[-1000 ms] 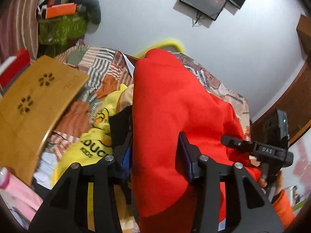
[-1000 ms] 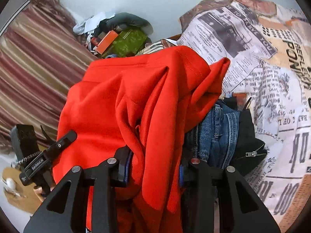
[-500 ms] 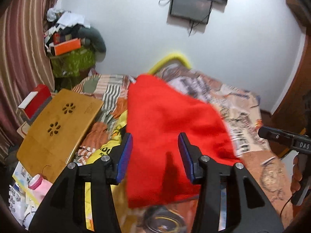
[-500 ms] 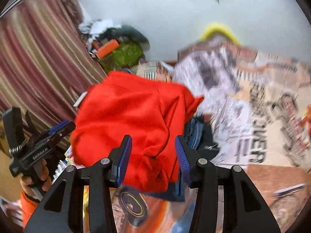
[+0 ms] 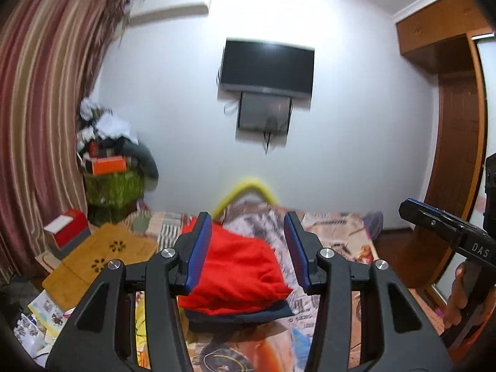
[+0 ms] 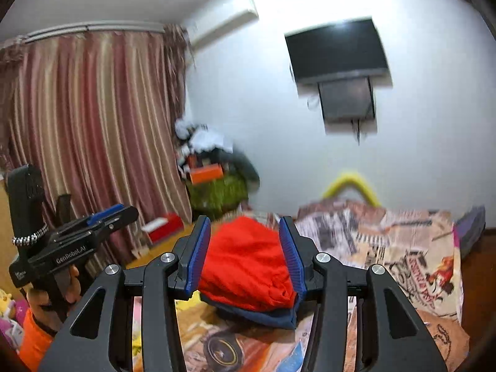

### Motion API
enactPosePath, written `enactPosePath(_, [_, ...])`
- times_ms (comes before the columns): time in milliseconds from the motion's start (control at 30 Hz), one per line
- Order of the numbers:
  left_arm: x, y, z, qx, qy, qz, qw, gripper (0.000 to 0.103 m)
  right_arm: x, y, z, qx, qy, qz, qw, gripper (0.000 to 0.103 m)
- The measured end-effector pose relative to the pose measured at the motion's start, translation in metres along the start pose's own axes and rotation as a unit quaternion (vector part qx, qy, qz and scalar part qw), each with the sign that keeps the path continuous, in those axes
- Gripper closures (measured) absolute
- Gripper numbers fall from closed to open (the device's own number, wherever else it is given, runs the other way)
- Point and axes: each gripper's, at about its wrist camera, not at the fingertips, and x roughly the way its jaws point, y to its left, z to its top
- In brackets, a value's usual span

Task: Fold large clothes

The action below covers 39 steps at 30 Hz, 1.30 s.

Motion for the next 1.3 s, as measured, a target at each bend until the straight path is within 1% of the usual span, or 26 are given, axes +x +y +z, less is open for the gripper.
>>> enactPosePath(33, [-0.015, -0.006, -0.002, 0.005, -0.016, 0.003, 0.9999, 0.056, -0.010, 0.005, -0.002, -0.003, -0.012, -0.002, 1.000, 0.060])
enactPosePath(100, [-0.037, -0.016, -0.007, 0.015, -0.036, 0.009, 0.9992, 0.056, -0.027, 0.014, -0.006, -0.006, -0.032, -0.004, 0.999, 0.060])
enactPosePath(167, [-0.059, -0.027, -0.015, 0.026, -0.055, 0.012, 0.9980, 0.056, -0.038, 0.019, -0.011, -0.004, -0.044, -0.009, 0.999, 0.060])
enactPosePath(300, [-0.087, -0.043, -0.030, 0.042, -0.067, 0.012, 0.9968, 0.053, -0.048, 0.029, -0.024, -0.007, -0.044, -0.012, 0.999, 0.060])
enactPosePath(367, [-0.097, -0.049, -0.038, 0.042, -0.071, 0.015, 0.9965, 0.047, -0.049, 0.029, -0.030, -0.012, -0.045, -0.021, 0.999, 0.060])
enactPosePath(433, [-0.109, -0.054, -0.045, 0.040, -0.077, 0.029, 0.9958, 0.030, -0.050, 0.032, -0.033, -0.014, -0.044, -0.035, 0.998, 0.054])
enactPosePath(500, [-0.114, -0.056, -0.050, 0.034, -0.080, 0.034, 0.9957, 0.021, -0.053, 0.033, -0.034, -0.014, -0.046, -0.041, 0.998, 0.038])
enactPosePath(533, [-0.116, -0.056, -0.051, 0.032, -0.080, 0.035, 0.9956, 0.019, -0.055, 0.033, -0.037, -0.013, -0.047, -0.045, 0.998, 0.034])
enactPosePath(567, [-0.117, -0.056, -0.052, 0.030, -0.080, 0.037, 0.9957, 0.017, -0.056, 0.034, -0.037, -0.014, -0.049, -0.053, 0.997, 0.027])
enactPosePath(600, [-0.119, -0.057, -0.053, 0.028, -0.079, 0.039, 0.9957, 0.013, -0.056, 0.034, -0.038, -0.016, -0.051, -0.059, 0.997, 0.020])
enactPosePath(633, [-0.120, -0.056, -0.054, 0.026, -0.079, 0.043, 0.9957, 0.009, -0.056, 0.034, -0.038, -0.019, -0.052, -0.066, 0.996, 0.017])
enactPosePath(733, [-0.123, -0.057, -0.060, 0.022, -0.077, 0.055, 0.9952, 0.006, -0.059, 0.035, -0.041, -0.026, -0.051, -0.075, 0.996, 0.009])
enactPosePath(800, [-0.123, -0.057, -0.063, 0.020, -0.071, 0.053, 0.9958, 0.005, -0.060, 0.033, -0.042, -0.027, -0.051, -0.080, 0.995, 0.003])
enactPosePath(1000, [-0.121, -0.060, -0.071, 0.018, -0.065, 0.055, 0.9962, 0.002, -0.060, 0.028, -0.047, -0.022, -0.044, -0.078, 0.996, 0.002])
enactPosePath(1167, [-0.116, -0.062, -0.074, 0.026, -0.062, 0.063, 0.9958, 0.002, -0.061, 0.026, -0.054, -0.020, -0.039, -0.080, 0.996, 0.002])
enactPosePath(1300, [-0.114, -0.062, -0.077, 0.020, -0.057, 0.061, 0.9963, 0.002, -0.061, 0.025, -0.055, -0.015, -0.036, -0.080, 0.996, 0.002])
